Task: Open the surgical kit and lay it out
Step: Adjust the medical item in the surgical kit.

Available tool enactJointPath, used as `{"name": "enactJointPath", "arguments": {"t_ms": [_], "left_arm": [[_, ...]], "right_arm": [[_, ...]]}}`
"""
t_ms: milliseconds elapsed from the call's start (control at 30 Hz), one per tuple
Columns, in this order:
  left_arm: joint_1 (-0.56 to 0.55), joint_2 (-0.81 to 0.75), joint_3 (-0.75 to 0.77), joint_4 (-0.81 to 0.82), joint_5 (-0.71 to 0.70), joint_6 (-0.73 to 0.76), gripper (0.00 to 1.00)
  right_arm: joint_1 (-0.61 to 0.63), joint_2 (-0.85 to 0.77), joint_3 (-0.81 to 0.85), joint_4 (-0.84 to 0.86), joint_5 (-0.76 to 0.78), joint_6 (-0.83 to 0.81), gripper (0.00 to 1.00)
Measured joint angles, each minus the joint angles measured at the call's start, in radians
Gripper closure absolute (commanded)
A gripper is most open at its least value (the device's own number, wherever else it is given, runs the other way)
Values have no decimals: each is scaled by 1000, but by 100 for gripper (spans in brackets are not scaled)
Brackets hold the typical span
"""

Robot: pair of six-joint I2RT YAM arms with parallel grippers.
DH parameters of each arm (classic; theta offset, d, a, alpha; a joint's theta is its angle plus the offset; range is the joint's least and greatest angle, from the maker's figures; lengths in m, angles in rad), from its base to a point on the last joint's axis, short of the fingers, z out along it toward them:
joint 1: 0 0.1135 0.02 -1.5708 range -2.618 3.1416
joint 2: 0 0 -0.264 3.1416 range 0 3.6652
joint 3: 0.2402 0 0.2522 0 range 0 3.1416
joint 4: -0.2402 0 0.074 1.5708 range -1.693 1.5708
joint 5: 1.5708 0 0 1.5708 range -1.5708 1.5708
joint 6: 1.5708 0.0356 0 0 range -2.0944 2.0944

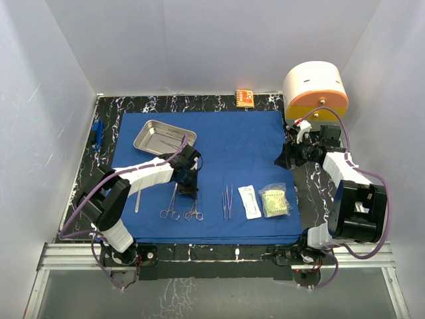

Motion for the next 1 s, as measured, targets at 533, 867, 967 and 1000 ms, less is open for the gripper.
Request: {"name": "enactJointPath", "arguments": {"t_ms": [533,867,967,1000], "left_arm": [[-3,-6,-1,11,11,65,75],[-10,-54,-52,37,16,96,73],[-16,-75,-71,29,17,113,73],[-19,-82,-77,26,17,118,73]], "right_arm": [[0,5,0,-1,0,-1,27],[0,5,0,-1,0,0,27],[0,5,0,-1,0,-1,27],[0,5,0,-1,0,-1,27]]}}
